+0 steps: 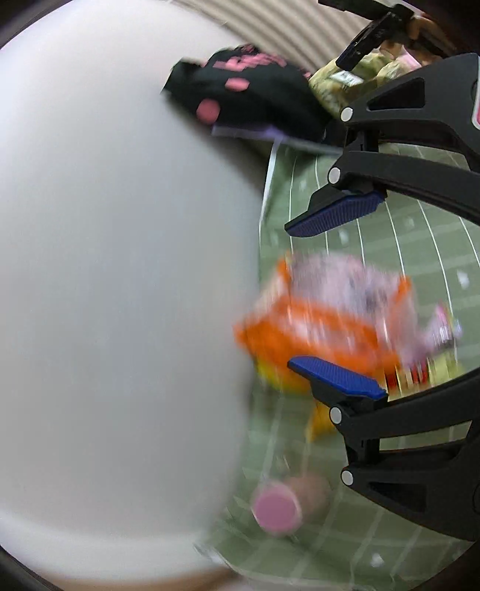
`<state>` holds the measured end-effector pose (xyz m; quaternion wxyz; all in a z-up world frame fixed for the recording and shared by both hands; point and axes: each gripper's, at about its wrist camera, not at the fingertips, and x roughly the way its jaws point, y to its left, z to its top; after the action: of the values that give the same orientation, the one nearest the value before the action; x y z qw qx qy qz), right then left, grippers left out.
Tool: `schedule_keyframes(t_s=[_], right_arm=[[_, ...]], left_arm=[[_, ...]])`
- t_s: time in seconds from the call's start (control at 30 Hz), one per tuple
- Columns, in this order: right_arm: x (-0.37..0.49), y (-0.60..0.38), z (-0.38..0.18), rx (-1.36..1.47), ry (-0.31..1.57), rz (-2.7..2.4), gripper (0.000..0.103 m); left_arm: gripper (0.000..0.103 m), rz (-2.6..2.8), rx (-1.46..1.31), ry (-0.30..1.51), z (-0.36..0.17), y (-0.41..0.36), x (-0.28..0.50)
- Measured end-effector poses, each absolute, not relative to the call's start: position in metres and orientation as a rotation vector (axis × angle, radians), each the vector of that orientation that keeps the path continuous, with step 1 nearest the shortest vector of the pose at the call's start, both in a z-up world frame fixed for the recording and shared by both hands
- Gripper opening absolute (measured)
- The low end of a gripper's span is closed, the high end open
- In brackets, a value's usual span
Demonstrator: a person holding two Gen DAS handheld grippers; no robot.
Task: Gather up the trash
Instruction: 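Return to the table and grasp the orange air-cushion bag with the right tool, then grasp the white paper cup with the left tool while the right tool holds the orange bag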
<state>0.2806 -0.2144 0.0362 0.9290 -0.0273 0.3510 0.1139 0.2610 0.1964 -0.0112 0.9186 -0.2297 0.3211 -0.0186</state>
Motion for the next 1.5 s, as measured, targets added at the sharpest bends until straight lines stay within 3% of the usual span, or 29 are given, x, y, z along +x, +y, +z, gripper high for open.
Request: schedule_keyframes(t_s=[0.1, 0.3, 0.6, 0.73, 0.8, 0.9, 1.0, 1.5], right_arm=[[0.293, -0.166, 0.02, -0.058, 0.771, 0.374, 0.051], [0.314, -0.062, -0.027, -0.13, 0.867, 0.626, 0.05], [0.359, 0.056, -0.036, -0.387, 0.731, 0.819, 0.05], [0.393, 0.085, -0.048, -0.373, 0.782, 0.861, 0.05], [0.402, 0.092, -0.059, -0.329, 0.877, 0.918, 0.035], [0.391, 0.091, -0.066, -0.347, 0.904, 0.911, 0.024], [0.37, 0.075, -0.066, -0.375, 0.899, 0.896, 0.02], [0.316, -0.078, -0.054, -0.213, 0.969, 0.569, 0.019]], left_arm=[[0.063, 0.016, -0.487, 0.674, -0.02, 0.219, 0.247], [0.063, 0.073, -0.5, 0.715, -0.038, 0.238, 0.214], [0.063, 0.059, -0.453, 0.796, -0.052, 0.24, 0.181], [0.063, 0.055, -0.444, 0.81, -0.055, 0.244, 0.176], [0.063, 0.059, -0.454, 0.813, -0.057, 0.248, 0.175], [0.063, 0.06, -0.477, 0.821, -0.062, 0.253, 0.176], [0.063, 0.05, -0.496, 0.831, -0.067, 0.252, 0.182], [0.063, -0.145, -0.427, 0.866, -0.062, 0.202, 0.246]])
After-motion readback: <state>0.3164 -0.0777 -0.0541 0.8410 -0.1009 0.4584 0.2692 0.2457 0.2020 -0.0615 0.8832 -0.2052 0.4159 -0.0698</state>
